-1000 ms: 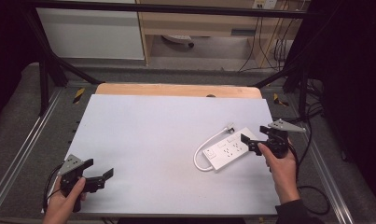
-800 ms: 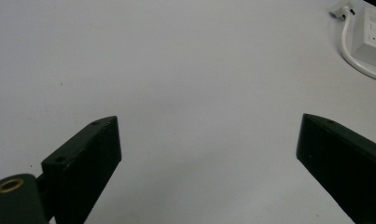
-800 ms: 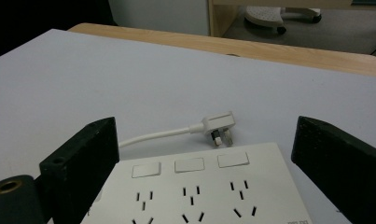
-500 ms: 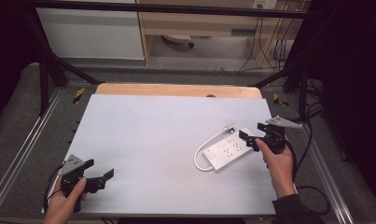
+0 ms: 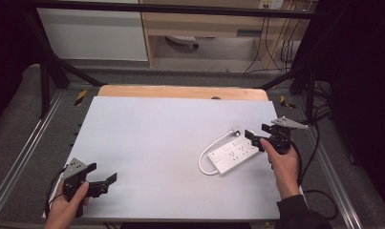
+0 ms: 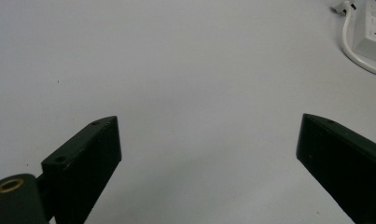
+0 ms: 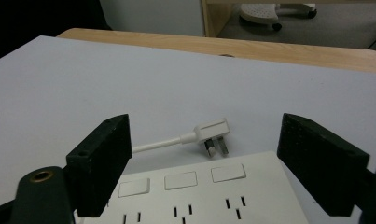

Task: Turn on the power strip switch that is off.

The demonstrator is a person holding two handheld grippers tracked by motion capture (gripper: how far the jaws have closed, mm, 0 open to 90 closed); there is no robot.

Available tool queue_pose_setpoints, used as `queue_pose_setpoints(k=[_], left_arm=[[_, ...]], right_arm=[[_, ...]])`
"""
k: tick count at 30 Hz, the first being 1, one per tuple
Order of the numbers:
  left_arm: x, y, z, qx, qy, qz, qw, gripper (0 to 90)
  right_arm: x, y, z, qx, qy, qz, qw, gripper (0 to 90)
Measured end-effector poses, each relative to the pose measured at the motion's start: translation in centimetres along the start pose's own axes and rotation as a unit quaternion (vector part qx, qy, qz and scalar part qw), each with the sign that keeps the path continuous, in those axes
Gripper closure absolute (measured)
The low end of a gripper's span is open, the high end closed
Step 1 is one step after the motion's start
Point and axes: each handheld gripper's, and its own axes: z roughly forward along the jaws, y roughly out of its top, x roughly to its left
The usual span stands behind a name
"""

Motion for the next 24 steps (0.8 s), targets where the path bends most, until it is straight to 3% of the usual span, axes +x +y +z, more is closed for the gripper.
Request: queue_pose_setpoints(k=[12, 24], left_arm=[[0.0, 0.0, 0.0, 0.002, -0.001, 0.001, 1.0, 6.6], [0.0, 0.0, 0.1, 0.002, -0.003, 0.001, 1.0, 6.6]], right_arm=[[0.5, -0.3, 0.9, 0.002, -0.013, -0.012, 0.9998, 39.4], [1.0, -0.7, 1.6, 0.003, -0.006, -0.014, 0.9999, 55.2]])
